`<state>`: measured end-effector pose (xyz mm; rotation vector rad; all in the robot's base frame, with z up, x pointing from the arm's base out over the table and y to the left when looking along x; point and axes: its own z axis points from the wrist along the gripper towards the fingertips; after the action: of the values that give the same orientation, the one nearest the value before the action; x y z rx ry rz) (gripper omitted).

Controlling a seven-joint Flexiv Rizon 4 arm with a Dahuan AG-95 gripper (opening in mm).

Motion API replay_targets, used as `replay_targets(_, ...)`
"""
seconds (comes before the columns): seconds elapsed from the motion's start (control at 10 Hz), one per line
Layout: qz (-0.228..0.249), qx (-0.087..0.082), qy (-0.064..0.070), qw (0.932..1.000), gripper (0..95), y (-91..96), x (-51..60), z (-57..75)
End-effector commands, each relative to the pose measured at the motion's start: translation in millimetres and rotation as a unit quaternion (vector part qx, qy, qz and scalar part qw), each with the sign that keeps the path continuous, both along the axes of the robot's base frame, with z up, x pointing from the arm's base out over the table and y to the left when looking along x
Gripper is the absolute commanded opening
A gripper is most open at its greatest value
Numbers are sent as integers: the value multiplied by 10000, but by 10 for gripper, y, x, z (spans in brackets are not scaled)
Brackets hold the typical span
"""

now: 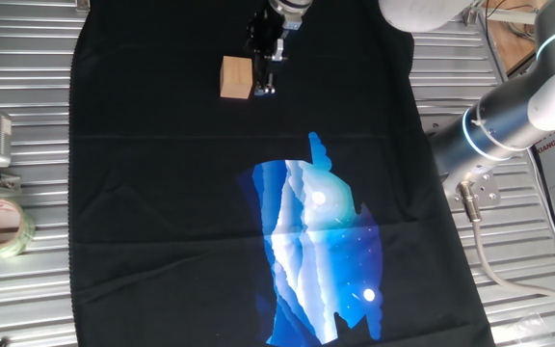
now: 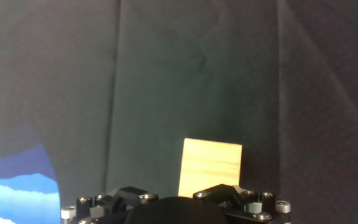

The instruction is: Pick up the small block on the left and move it to the right

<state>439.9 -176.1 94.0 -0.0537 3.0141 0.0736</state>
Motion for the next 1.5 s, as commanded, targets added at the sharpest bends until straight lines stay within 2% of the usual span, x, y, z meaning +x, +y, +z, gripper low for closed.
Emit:
replay_targets(0.1,-14,44,-17,10000,950,-6,45,13)
replay_targets(0.4,-30,42,-31,10000,950,-8,78,19)
replay_targets(1.2,32,84,-21,10000,950,-8,81,20)
replay_targets(1.4,103,-14,-25,9999,950,-8,81,20)
replay_targets(1.5,250,-294,-2,9993,950,-8,81,20)
